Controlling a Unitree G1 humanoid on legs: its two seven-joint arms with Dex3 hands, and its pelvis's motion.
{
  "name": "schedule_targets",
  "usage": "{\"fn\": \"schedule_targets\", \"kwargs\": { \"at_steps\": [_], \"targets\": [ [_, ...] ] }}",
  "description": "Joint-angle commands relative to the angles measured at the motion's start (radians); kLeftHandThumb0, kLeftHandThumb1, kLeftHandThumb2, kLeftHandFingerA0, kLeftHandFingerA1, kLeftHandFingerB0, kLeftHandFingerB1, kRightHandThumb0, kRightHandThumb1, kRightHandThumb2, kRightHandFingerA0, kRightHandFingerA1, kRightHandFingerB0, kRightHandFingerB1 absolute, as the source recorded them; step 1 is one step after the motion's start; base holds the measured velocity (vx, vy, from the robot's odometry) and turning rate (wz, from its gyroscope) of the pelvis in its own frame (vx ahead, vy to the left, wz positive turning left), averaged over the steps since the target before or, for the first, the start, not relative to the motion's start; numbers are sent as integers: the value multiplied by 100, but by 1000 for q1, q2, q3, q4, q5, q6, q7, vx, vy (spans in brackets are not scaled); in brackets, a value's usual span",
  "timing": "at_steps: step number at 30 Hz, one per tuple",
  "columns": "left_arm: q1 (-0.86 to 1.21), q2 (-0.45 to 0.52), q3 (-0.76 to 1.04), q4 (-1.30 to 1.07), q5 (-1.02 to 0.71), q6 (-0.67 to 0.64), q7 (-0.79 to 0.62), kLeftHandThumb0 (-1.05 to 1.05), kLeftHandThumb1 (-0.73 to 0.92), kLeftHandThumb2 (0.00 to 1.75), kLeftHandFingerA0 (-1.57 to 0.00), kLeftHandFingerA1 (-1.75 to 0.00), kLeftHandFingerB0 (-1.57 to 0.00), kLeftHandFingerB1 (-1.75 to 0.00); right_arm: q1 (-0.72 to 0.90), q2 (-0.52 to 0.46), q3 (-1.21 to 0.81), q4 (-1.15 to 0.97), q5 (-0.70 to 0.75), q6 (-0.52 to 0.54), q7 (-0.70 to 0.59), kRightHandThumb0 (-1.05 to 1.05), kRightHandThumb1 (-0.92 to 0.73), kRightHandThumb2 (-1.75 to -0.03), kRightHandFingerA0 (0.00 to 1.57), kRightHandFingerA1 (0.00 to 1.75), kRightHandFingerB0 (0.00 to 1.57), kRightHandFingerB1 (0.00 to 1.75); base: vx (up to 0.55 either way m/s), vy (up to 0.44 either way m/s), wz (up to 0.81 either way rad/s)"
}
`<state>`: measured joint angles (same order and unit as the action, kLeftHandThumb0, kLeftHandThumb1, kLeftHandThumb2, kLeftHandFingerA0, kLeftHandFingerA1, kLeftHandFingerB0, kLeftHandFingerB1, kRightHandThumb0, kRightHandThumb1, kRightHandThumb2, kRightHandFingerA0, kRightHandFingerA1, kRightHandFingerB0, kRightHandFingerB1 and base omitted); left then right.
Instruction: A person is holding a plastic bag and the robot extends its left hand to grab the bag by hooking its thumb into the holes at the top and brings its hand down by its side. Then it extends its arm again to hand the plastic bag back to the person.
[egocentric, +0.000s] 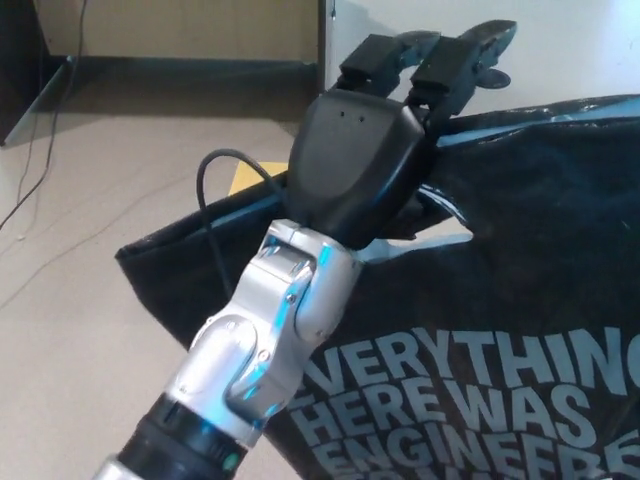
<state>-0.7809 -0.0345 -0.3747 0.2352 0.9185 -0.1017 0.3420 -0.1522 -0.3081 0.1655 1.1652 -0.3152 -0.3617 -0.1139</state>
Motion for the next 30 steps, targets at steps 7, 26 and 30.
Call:
{"fn": "schedule_targets", "kwargs": {
  "at_steps": [7,26,30],
  "targets": [
    [-68,59,68,126,-88,-145,198,-9,77,71,-91,-173,-82,-121,-6,-22,0,-3,4,-27,14,-40,-65,-60,66,45,49,38,0,0,0],
    [-44,261,353,36,-227,-211,247,-8,77,73,-76,-174,-68,-147,-1,-14,0,8,4,-21,20,-39,-68,-61,68,46,50,38,0,0,0],
    [19,322,390,14,-251,-253,249,-1,69,81,-90,-168,-76,-131,2,-16,1,7,4,-26,25,-40,-68,-61,65,45,49,38,0,0,0]
  ]
}}
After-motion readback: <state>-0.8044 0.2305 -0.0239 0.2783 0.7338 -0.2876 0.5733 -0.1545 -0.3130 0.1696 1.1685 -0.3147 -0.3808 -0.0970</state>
